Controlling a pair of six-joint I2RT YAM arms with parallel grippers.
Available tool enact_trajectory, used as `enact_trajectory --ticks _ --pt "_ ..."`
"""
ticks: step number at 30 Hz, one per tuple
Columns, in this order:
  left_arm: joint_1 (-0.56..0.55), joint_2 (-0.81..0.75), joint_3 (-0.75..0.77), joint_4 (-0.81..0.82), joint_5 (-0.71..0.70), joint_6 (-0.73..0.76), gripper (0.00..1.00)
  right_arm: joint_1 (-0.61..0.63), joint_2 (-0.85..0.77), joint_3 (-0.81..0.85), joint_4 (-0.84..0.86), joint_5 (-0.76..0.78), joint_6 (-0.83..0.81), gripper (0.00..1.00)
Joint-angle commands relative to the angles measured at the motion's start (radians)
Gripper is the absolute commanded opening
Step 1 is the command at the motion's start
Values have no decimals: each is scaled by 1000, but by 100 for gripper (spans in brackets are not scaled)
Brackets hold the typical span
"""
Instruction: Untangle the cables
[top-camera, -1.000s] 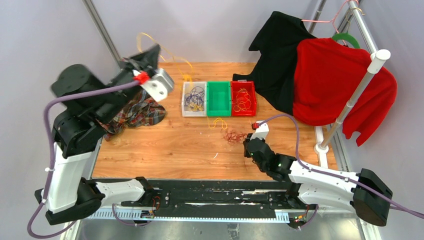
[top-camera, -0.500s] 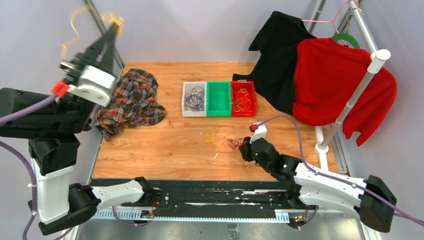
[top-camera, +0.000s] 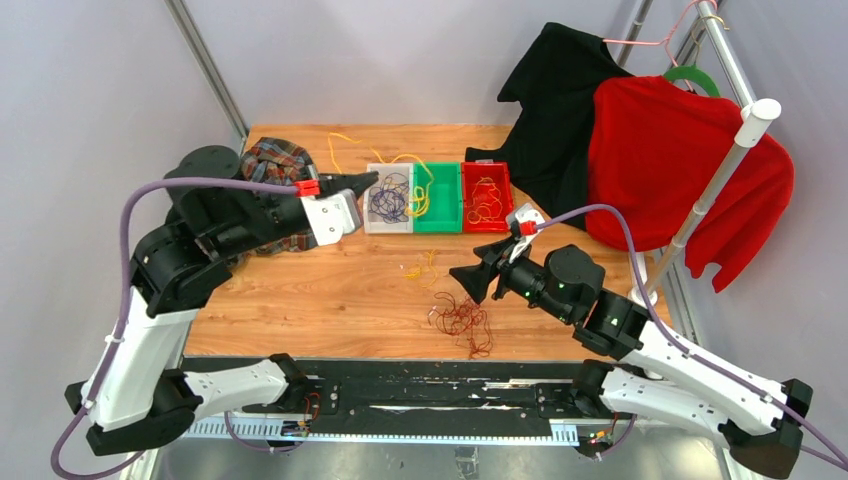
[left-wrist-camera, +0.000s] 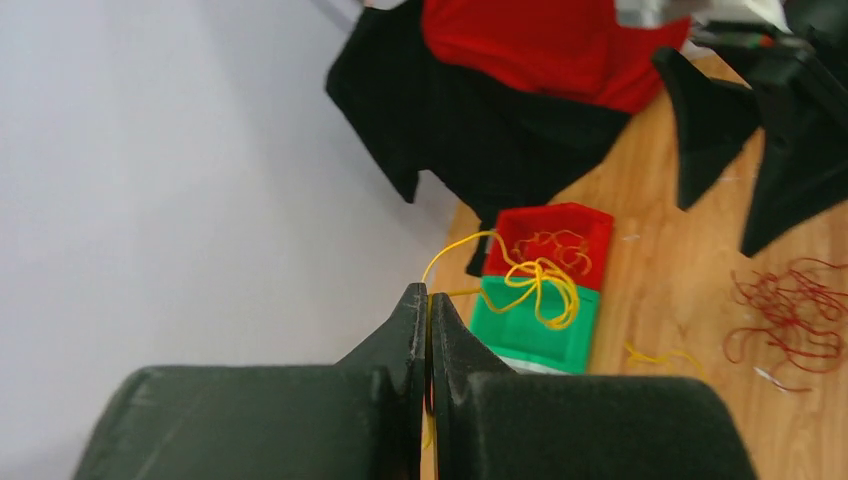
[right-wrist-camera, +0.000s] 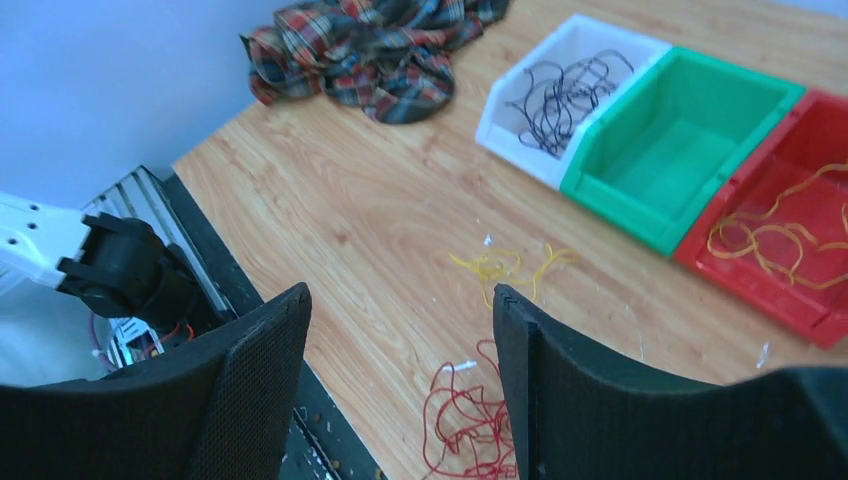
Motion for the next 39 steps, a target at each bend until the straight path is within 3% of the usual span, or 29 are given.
enact_trajectory --ticks 1,5,13,21,25,32,39 --pt "-4 -12 -28 -30 115 -59 0 -8 3 83 -20 -36 -62 67" --pt "-5 5 -49 -29 161 -65 1 -9 23 114 70 22 -83 68" --pt "-5 28 -92 -30 155 -64 0 13 210 209 363 -162 -133 70" --pt "-5 42 -98 -29 194 -86 0 27 414 328 418 -239 -202 70" --pt "-5 54 -83 -28 188 -66 0 25 504 362 430 -291 -180 62" --pt "-5 65 -41 -4 157 -27 0 25 640 327 501 -450 -41 53" --pt "-5 81 -1 120 80 20 0 13 634 91 588 -366 14 53"
